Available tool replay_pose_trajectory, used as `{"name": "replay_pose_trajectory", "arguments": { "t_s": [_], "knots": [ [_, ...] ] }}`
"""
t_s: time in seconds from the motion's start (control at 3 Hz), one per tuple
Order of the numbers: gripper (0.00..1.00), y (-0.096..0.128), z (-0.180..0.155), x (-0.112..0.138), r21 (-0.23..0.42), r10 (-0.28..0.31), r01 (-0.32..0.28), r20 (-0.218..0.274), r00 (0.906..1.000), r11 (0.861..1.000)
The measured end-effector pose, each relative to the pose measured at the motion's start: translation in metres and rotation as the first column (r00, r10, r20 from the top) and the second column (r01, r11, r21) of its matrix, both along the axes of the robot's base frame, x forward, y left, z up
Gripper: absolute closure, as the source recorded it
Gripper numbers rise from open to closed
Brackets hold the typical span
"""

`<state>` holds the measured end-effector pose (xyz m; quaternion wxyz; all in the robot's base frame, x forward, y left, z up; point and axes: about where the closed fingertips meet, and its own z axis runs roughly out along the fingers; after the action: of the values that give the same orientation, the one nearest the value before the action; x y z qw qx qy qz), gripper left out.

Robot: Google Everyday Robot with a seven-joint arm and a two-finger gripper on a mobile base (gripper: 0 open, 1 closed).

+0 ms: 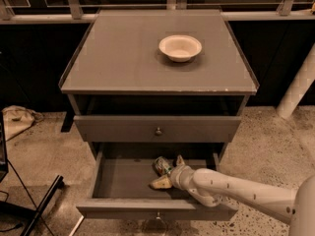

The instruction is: Pick 7up can from middle drawer and place on counter

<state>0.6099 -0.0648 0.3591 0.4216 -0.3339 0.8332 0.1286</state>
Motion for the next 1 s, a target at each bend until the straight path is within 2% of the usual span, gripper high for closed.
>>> {"name": "replay_pose_trajectory", "arguments": {
  "t_s": [0.33, 1.0],
  "knots": [
    [0.13, 0.0000, 0.0000, 0.0000, 0.000, 0.000, 0.000, 0.000, 1.0000, 1.000],
    [0.59, 0.0001, 0.0000, 0.0000, 0.000, 0.000, 0.000, 0.000, 1.0000, 1.000]
  ]
}}
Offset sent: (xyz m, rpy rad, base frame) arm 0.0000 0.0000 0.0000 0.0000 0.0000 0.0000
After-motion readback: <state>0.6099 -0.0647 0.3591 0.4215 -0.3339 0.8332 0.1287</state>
